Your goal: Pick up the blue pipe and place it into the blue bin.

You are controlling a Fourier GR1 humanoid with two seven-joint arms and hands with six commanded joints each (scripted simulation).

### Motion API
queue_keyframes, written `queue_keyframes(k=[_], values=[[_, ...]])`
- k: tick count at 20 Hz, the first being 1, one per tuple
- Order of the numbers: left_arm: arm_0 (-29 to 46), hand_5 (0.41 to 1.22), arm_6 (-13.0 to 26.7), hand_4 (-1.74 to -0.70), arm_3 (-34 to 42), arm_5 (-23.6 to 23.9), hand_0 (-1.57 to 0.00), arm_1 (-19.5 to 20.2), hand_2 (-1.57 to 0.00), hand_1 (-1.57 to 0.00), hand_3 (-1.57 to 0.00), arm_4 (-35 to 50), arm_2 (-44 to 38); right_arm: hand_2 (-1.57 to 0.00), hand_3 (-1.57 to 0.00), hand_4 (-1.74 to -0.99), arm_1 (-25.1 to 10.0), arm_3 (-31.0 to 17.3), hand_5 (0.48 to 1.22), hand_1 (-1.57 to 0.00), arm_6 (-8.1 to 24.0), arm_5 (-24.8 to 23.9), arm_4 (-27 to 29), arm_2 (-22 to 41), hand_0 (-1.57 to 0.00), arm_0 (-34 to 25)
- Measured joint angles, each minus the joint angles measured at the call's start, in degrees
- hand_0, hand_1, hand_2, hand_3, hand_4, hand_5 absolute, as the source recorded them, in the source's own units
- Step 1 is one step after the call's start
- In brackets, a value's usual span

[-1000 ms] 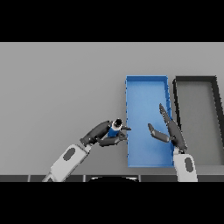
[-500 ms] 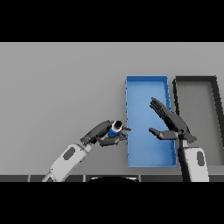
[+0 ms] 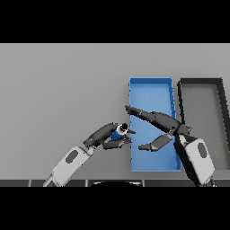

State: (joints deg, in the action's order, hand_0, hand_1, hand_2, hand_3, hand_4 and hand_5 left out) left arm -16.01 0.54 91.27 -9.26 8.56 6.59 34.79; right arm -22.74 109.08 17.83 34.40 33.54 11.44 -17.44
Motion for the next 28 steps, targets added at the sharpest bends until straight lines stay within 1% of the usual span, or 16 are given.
queue_keyframes(k=[2, 4, 8, 12, 13, 14, 15, 16, 17, 19, 20, 21, 22, 24, 27, 28], values=[[0.6, 1.221, -1.3, -1.73, 0.3, -0.5, -1.57, 0.3, -1.57, -1.57, -1.44, 0.3, 0.1, 0.0, 0.0, -1.307, 1.1, -0.1, 0.497, 0.0, 0.0, 1.1, -0.3, 1.6, 0.0, -2.2], [0.1, 1.221, -2.5, -1.63, -0.1, -1.0, -1.57, 0.2, -1.57, -1.57, -1.49, 0.6, -0.2, 0.0, 0.0, -1.27, 2.7, -1.4, 0.51, 0.0, 0.5, 2.2, -1.6, 3.3, 0.0, -4.6], [-0.2, 1.221, -2.1, -1.52, -0.3, -2.0, -1.57, 0.1, -1.57, -1.57, -1.54, 1.3, 0.0, 0.0, 0.0, -1.232, 5.9, -4.5, 0.517, 0.0, 2.9, 1.9, -3.8, 5.7, 0.0, -10.2], [-0.8, 1.221, -1.7, -1.47, -0.5, -2.0, -1.57, 0.0, -1.57, -1.57, -1.56, -0.7, -0.6, -0.01, 0.0, -1.21, 9.0, -6.9, 0.498, 0.0, 5.0, 2.3, -3.9, 7.9, 0.0, -12.6], [-0.9, 1.221, -1.1, -1.52, -1.0, -1.9, -1.57, -0.8, -1.57, -1.57, -1.56, -0.8, -0.7, -0.05, -0.03, -1.236, 9.6, -7.5, 0.493, -0.03, 5.5, 2.2, -3.5, 8.3, -0.02, -13.4], [-0.2, 1.221, -0.3, -1.57, -1.0, -2.1, -1.57, -0.5, -1.57, -1.57, -1.28, -0.6, -0.9, -0.16, -0.12, -1.291, 10.4, -8.5, 0.483, -0.14, 5.9, 2.4, -3.0, 8.5, -0.11, -14.8], [0.3, 1.221, -1.9, -1.6, -0.9, -2.4, -1.57, -0.3, -1.57, -1.57, -1.19, -0.7, -1.1, -0.31, -0.25, -1.348, 10.5, -8.8, 0.477, -0.3, 6.1, 2.7, -3.2, 8.8, -0.26, -15.4], [-0.2, 1.221, 0.7, -1.63, -0.7, -1.5, -1.57, 0.2, -1.57, -1.53, -1.12, -2.5, -0.9, -0.49, -0.52, -1.365, 11.2, -9.6, 0.477, -0.49, 6.1, 2.7, -4.0, 8.9, -0.47, -16.7], [-1.3, 1.221, 2.8, -1.65, -0.1, -1.6, -1.57, 1.3, -1.57, -1.54, -1.12, -4.2, -0.2, -0.71, -0.66, -1.433, 11.8, -10.0, 0.486, -0.7, 5.1, 3.4, -4.4, 9.3, -0.69, -16.8], [-0.3, 1.221, 2.8, -1.68, 1.5, -0.8, -1.57, 1.0, -1.57, -1.55, -1.28, -5.2, 0.3, -1.02, -0.88, -1.527, 12.2, -10.4, 0.57, -1.02, 2.4, 4.2, -4.2, 10.1, -1.01, -16.5], [1.0, 1.221, 1.7, -1.69, 1.7, -0.7, -1.57, 0.7, -1.57, -1.55, -1.34, -4.6, 0.2, -1.13, -1.02, -1.498, 12.5, -10.6, 0.638, -1.13, 2.7, 3.6, -3.7, 10.5, -1.12, -16.8], [1.1, 1.221, 1.4, -1.7, 2.0, -1.5, -1.57, 0.3, -1.57, -1.56, -1.39, -3.4, -0.4, -1.22, -1.13, -1.474, 12.3, -10.7, 0.755, -1.22, 2.8, 2.9, -1.8, 10.4, -1.21, -17.2], [0.4, 1.221, 1.0, -1.71, 1.2, -2.2, -1.57, -0.9, -1.57, -1.56, -1.42, -2.6, -1.1, -1.29, -1.22, -1.457, 12.3, -11.0, 0.848, -1.29, 2.1, 2.3, -0.8, 10.3, -1.28, -17.6], [0.5, 1.221, 0.2, -1.72, 0.5, -3.6, -1.57, -1.8, -1.57, -1.56, -1.48, -1.9, -2.3, -1.39, -1.34, -1.438, 12.1, -11.1, 0.982, -1.39, -0.4, 2.1, -1.6, 11.0, -1.39, -17.4], [0.3, 1.221, -0.8, -1.73, -0.2, -4.8, -1.57, -2.0, -1.57, -1.57, -1.52, -4.0, -2.9, -1.48, -1.45, -1.445, 11.0, -9.5, 1.099, -1.48, -4.0, 3.2, -5.4, 12.6, -1.48, -16.7], [0.9, 1.221, 0.4, -1.73, 0.5, -5.0, -1.57, -2.4, -1.57, -1.57, -1.53, -3.4, -3.1, -1.5, -1.48, -1.455, 10.5, -9.7, 1.123, -1.5, -4.3, 2.9, -5.4, 12.6, -1.5, -17.3]])
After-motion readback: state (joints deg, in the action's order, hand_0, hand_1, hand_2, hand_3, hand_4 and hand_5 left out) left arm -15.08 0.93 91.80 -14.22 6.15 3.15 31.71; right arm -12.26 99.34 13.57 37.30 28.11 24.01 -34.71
